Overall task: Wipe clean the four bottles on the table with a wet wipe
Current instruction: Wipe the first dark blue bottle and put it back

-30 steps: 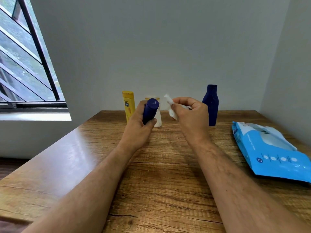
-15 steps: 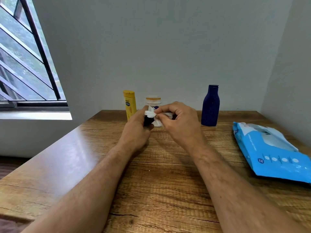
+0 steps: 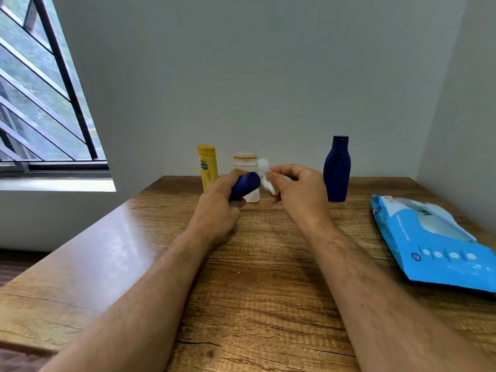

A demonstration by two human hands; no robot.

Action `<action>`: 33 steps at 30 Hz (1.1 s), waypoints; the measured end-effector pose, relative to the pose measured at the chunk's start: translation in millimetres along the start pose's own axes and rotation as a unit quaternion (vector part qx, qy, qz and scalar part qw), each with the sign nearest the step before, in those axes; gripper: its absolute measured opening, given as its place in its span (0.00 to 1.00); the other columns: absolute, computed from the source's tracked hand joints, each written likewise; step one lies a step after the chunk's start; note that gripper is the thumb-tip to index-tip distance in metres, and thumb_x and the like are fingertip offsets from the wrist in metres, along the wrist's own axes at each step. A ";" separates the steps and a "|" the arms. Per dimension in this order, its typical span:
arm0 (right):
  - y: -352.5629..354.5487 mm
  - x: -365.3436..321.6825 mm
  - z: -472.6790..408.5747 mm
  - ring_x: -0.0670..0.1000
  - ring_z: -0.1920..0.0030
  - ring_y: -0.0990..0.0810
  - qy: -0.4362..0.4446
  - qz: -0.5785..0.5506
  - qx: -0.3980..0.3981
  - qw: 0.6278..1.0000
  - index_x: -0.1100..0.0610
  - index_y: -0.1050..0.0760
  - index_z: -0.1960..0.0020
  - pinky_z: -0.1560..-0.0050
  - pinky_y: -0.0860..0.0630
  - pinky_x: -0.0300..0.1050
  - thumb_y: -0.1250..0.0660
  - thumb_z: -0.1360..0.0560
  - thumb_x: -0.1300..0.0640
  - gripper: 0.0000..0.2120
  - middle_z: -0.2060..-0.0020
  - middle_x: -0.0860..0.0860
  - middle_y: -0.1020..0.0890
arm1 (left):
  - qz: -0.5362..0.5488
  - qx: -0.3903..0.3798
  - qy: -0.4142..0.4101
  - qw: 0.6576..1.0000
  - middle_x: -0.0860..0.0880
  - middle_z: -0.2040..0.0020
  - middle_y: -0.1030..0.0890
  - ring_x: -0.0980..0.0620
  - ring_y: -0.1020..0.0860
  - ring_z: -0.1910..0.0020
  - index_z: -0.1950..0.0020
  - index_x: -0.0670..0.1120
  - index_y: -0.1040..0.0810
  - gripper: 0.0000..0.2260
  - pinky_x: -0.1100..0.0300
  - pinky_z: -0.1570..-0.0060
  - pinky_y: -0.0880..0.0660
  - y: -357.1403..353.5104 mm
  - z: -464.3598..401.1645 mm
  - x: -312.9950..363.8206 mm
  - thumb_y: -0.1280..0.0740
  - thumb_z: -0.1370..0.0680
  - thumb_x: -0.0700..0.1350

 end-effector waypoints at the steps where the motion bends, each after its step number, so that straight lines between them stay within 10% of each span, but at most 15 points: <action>1: 2.0 -0.5 -0.8 0.44 0.69 0.19 -0.001 -0.014 0.013 1.000 0.57 0.17 0.49 0.68 0.21 0.36 0.28 0.24 0.59 0.05 0.58 0.50 0.16 | 0.014 0.000 0.003 1.000 0.53 0.43 0.25 0.51 0.27 0.44 0.35 0.57 0.28 0.24 0.51 0.40 0.30 -0.4 0.1 0.3 0.31 0.24 0.34; 10: -7.6 -7.5 6.6 0.43 0.54 0.18 0.134 0.091 -0.063 0.985 0.50 0.16 0.54 0.52 0.20 0.38 0.26 0.26 0.59 0.05 0.55 0.45 0.16 | -0.037 0.001 -0.005 0.999 0.53 0.44 0.23 0.50 0.25 0.43 0.36 0.51 0.26 0.18 0.48 0.37 0.27 -1.0 2.1 3.3 0.30 0.23 0.38; 19: 5.3 -6.6 2.8 0.41 0.60 0.19 0.104 0.040 0.065 0.992 0.49 0.20 0.52 0.60 0.22 0.33 0.28 0.24 0.57 0.03 0.60 0.43 0.17 | -0.102 0.030 -0.031 0.994 0.53 0.43 0.20 0.50 0.23 0.45 0.26 0.60 0.33 0.29 0.49 0.39 0.27 0.5 3.5 9.7 0.29 0.24 0.45; 27: -3.0 -9.3 10.0 0.41 0.52 0.21 0.210 0.175 0.012 0.962 0.50 0.19 0.51 0.52 0.24 0.29 0.29 0.24 0.57 0.04 0.53 0.45 0.21 | -0.220 0.055 -0.068 0.972 0.53 0.44 0.19 0.49 0.26 0.44 0.28 0.57 0.27 0.26 0.48 0.43 0.29 -0.7 1.6 13.1 0.29 0.26 0.49; 33: 1.4 -8.7 5.1 0.41 0.53 0.21 0.219 0.204 0.030 0.954 0.52 0.19 0.51 0.53 0.25 0.29 0.29 0.24 0.58 0.03 0.54 0.45 0.21 | -0.059 0.081 0.022 0.995 0.57 0.50 0.21 0.56 0.23 0.51 0.26 0.60 0.30 0.30 0.65 0.50 0.28 1.2 2.0 15.6 0.27 0.26 0.44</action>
Point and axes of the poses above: each hand's wrist, its own z-axis away from the middle knuckle, its own y-axis out of the back of the hand, x = y × z, the point moved 3 cm from there along -z, towards the middle knuckle
